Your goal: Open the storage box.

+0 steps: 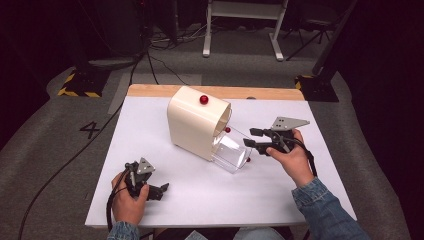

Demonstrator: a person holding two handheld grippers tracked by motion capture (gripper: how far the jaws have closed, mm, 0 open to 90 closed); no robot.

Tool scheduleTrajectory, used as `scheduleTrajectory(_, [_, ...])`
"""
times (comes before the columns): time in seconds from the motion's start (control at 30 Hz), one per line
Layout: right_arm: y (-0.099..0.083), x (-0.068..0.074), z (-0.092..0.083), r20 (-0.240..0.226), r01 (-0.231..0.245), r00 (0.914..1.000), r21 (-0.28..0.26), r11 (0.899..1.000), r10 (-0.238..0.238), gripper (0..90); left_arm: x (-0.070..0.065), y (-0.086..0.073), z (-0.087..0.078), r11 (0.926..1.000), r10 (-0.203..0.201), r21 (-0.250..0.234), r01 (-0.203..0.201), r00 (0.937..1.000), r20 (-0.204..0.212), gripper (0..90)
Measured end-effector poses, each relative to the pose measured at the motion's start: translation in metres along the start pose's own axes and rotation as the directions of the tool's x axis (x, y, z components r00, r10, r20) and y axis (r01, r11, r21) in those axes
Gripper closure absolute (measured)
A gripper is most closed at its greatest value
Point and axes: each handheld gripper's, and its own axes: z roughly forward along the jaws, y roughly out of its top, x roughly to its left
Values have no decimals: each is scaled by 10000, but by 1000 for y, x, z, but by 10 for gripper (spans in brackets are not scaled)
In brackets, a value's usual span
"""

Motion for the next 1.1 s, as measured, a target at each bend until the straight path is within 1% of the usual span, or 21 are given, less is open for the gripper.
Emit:
scheduleTrajectory(0.03, [0, 0, 0, 0, 0, 10000, 0, 10000, 0, 491, 0, 0, 0, 10000, 8, -8, -8, 10000, -5, 0])
scheduleTrajectory(0.07, [3, -2, 7, -6, 36, 10000, 14, 10000, -36, 501, 0, 0, 0, 10000, 23, 6, -23, 10000, -5, 0])
scheduleTrajectory(0.1, [3, -2, 7, -6, 36, 10000, 14, 10000, -36, 501, 0, 0, 0, 10000, 19, 1, -19, 10000, -4, 0])
scheduleTrajectory(0.23, [11, -3, 20, -275, 115, 9996, -48, 9999, -116, 537, 0, 0, 0, 10000, 44, -17, -44, 10000, -19, 0])
scheduleTrajectory(0.3, [12, -3, 22, -350, 124, 9993, -62, 9999, -126, 541, 0, -1, 0, 10000, 9, -34, -9, 10000, -26, 0])
scheduleTrajectory(0.33, [15, -1, 28, -496, 171, 9986, -89, 9998, -175, 551, 0, -1, 0, 10000, 69, -65, -69, 10000, -55, 0])
scheduleTrajectory(0.37, [16, -1, 31, -556, 228, 9982, -101, 9997, -233, 556, 0, -1, 0, 10000, 69, -65, -69, 10000, -55, 0])
scheduleTrajectory(0.4, [16, -1, 31, -556, 228, 9982, -101, 9997, -233, 556, 0, -1, 0, 10000, 79, -59, -79, 10000, -58, 0])
scheduleTrajectory(0.43, [18, 1, 36, -695, 266, 9972, -163, 9995, -277, 565, 0, -1, 0, 9999, 85, -67, -86, 9999, -79, 0])
scheduleTrajectory(0.5, [19, 1, 38, -755, 292, 9967, -178, 9994, -304, 571, 0, -1, 0, 9999, 82, -70, -83, 9999, -77, 0])
scheduleTrajectory(0.57, [20, 2, 44, -813, 288, 9962, -188, 9994, -302, 601, 0, -1, 0, 9999, 87, -71, -88, 9999, -80, 0])
scheduleTrajectory(0.6, [20, 2, 44, -813, 288, 9962, -188, 9994, -302, 601, 0, -1, 0, 9999, 87, -71, -88, 9999, -80, 0])
scheduleTrajectory(0.63, [21, 1, 48, -872, 292, 9957, -196, 9994, -309, 633, 0, -1, 0, 10000, 72, -66, -73, 10000, -61, 0])
scheduleTrajectory(0.67, [21, 1, 48, -872, 292, 9957, -196, 9994, -309, 633, 0, -1, 0, 10000, 72, -66, -73, 10000, -61, 0])
scheduleTrajectory(0.7, [21, 2, 50, -958, 302, 9949, -259, 9992, -326, 679, 0, -1, 0, 9999, 73, -69, -73, 10000, -65, 0])
scheduleTrajectory(0.73, [21, 2, 50, -958, 302, 9949, -259, 9992, -326, 679, 0, -1, 0, 9999, 73, -69, -73, 10000, -65, 0])
scheduleTrajectory(0.8, [21, 2, 50, -987, 381, 9943, -217, 9990, -401, 732, 0, -1, 0, 10000, 64, -67, -64, 10000, -56, 0])
scheduleTrajectory(0.9, [21, 2, 50, -960, 404, 9945, -244, 9989, -425, 741, 0, -1, 0, 10000, 60, -65, -60, 10000, -51, 0])
scheduleTrajectory(1.0, [21, 4, 50, -836, 558, 9948, -244, 9981, -576, 742, 0, -1, 0, 10000, 10, -50, -10, 10000, -28, 0])
scheduleTrajectory(1.1, [20, 4, 49, -830, 576, 9948, -266, 9980, -596, 742, 0, -1, 0, 10000, 64, -70, -65, 10000, -56, 0])
